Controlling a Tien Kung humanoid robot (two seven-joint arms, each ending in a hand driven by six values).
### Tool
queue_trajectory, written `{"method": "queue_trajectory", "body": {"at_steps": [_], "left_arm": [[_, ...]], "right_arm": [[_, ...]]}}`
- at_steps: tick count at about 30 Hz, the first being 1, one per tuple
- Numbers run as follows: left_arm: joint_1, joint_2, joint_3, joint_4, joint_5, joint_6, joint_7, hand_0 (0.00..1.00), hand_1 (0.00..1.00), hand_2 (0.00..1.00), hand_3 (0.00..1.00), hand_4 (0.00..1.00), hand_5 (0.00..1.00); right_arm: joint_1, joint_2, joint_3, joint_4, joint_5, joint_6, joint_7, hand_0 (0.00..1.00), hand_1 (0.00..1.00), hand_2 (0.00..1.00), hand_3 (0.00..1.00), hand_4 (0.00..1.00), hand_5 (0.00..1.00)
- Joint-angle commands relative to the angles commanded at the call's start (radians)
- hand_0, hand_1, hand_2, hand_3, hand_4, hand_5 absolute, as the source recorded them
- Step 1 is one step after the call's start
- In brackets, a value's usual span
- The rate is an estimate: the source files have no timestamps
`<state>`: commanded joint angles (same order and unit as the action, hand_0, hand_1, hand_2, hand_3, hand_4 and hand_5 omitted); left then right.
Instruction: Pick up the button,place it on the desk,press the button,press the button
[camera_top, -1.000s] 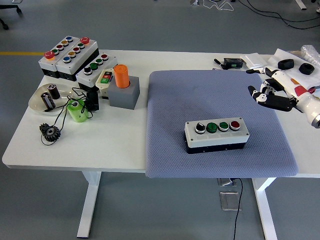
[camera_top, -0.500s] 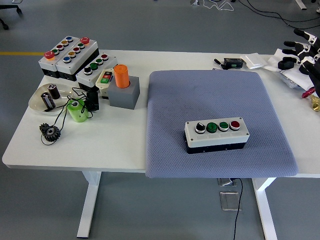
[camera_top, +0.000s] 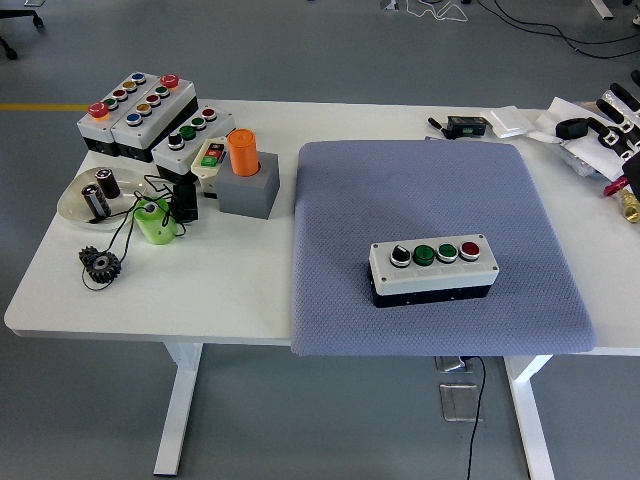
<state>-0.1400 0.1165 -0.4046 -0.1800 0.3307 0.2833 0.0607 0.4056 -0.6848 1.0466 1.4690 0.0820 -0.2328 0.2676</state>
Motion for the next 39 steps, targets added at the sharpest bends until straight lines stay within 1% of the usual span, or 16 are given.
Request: {"method": "queue_trajectory", "body": {"at_steps": [2, 4, 5, 16, 17, 22, 23, 24, 28, 29, 32, 34, 35, 37, 39], "left_arm": [[0.0, 0.0, 0.002, 0.0, -0.001, 0.0, 0.0, 0.646, 0.697, 0.69, 0.501, 0.315, 0.998], [0.0, -0.001, 0.0, 0.0, 0.001, 0.0, 0.001, 0.646, 0.697, 0.69, 0.501, 0.315, 0.998], [0.0, -0.001, -0.001, 0.0, 0.002, 0.0, 0.001, 0.645, 0.697, 0.69, 0.502, 0.314, 0.998], [-0.001, 0.0, 0.003, 0.0, -0.003, -0.001, -0.001, 0.646, 0.697, 0.69, 0.502, 0.314, 0.998], [-0.001, 0.0, 0.004, 0.0, -0.004, -0.001, -0.001, 0.646, 0.697, 0.69, 0.503, 0.314, 0.998], [-0.001, 0.001, 0.007, 0.0, -0.007, -0.001, -0.002, 0.646, 0.697, 0.69, 0.503, 0.314, 0.998], [-0.001, 0.001, 0.006, 0.0, -0.006, -0.002, -0.002, 0.645, 0.697, 0.69, 0.502, 0.313, 0.998], [0.0, 0.001, 0.006, 0.0, -0.005, -0.002, -0.001, 0.645, 0.697, 0.69, 0.502, 0.313, 0.998], [0.0, 0.0, 0.005, 0.0, -0.003, -0.002, -0.001, 0.645, 0.697, 0.69, 0.502, 0.313, 0.998], [0.0, 0.0, 0.002, 0.0, 0.001, -0.002, 0.0, 0.646, 0.697, 0.69, 0.503, 0.312, 0.998], [0.0, 0.0, -0.004, 0.0, 0.01, -0.002, 0.003, 0.646, 0.697, 0.69, 0.503, 0.312, 0.998], [0.001, 0.0, -0.005, 0.0, 0.011, -0.003, 0.003, 0.646, 0.697, 0.69, 0.503, 0.312, 0.998], [0.001, 0.0, -0.005, 0.0, 0.011, -0.003, 0.003, 0.646, 0.697, 0.69, 0.503, 0.313, 0.998], [0.002, 0.0, -0.007, 0.0, 0.014, -0.002, 0.004, 0.646, 0.697, 0.69, 0.503, 0.313, 0.998], [0.002, 0.0, -0.006, 0.0, 0.015, -0.003, 0.004, 0.646, 0.697, 0.69, 0.503, 0.313, 0.998]], "right_arm": [[-0.002, 0.001, -0.001, 0.0, 0.034, 0.0, 0.001, 0.74, 0.702, 0.77, 0.79, 0.545, 0.559], [-0.003, 0.002, -0.002, -0.002, 0.04, -0.001, 0.002, 0.74, 0.702, 0.77, 0.79, 0.545, 0.559], [-0.004, 0.002, -0.002, -0.002, 0.042, -0.002, 0.002, 0.758, 0.709, 0.775, 0.782, 0.541, 0.572], [-0.008, 0.004, 0.001, -0.007, 0.028, 0.003, -0.013, 0.778, 0.725, 0.783, 0.775, 0.537, 0.567], [-0.008, 0.004, 0.001, -0.007, 0.026, 0.003, -0.015, 0.816, 0.747, 0.793, 0.78, 0.536, 0.567], [-0.01, 0.005, 0.0, -0.007, 0.01, 0.008, -0.031, 0.816, 0.747, 0.793, 0.78, 0.536, 0.567], [-0.01, 0.005, 0.001, -0.007, 0.005, 0.009, -0.035, 0.834, 0.755, 0.806, 0.813, 0.528, 0.584], [-0.011, 0.005, 0.002, -0.007, 0.002, 0.009, -0.037, 0.834, 0.755, 0.806, 0.813, 0.528, 0.584], [-0.014, 0.004, 0.004, -0.008, -0.035, 0.022, -0.06, 0.834, 0.755, 0.806, 0.813, 0.528, 0.584], [-0.014, 0.004, 0.004, -0.009, -0.051, 0.031, -0.067, 0.856, 0.776, 0.836, 0.877, 0.593, 0.61], [-0.014, 0.005, 0.007, -0.009, -0.082, 0.049, -0.089, 0.856, 0.776, 0.836, 0.877, 0.593, 0.61], [-0.015, 0.005, 0.011, -0.011, -0.104, 0.065, -0.114, 0.856, 0.776, 0.836, 0.877, 0.593, 0.61], [-0.016, 0.005, 0.013, -0.011, -0.114, 0.073, -0.129, 0.871, 0.791, 0.857, 0.899, 0.649, 0.624], [-0.018, 0.004, 0.018, -0.013, -0.133, 0.09, -0.164, 0.871, 0.791, 0.857, 0.899, 0.649, 0.624], [-0.019, 0.003, 0.018, -0.012, -0.145, 0.084, -0.199, 0.871, 0.791, 0.857, 0.899, 0.649, 0.624]]}}
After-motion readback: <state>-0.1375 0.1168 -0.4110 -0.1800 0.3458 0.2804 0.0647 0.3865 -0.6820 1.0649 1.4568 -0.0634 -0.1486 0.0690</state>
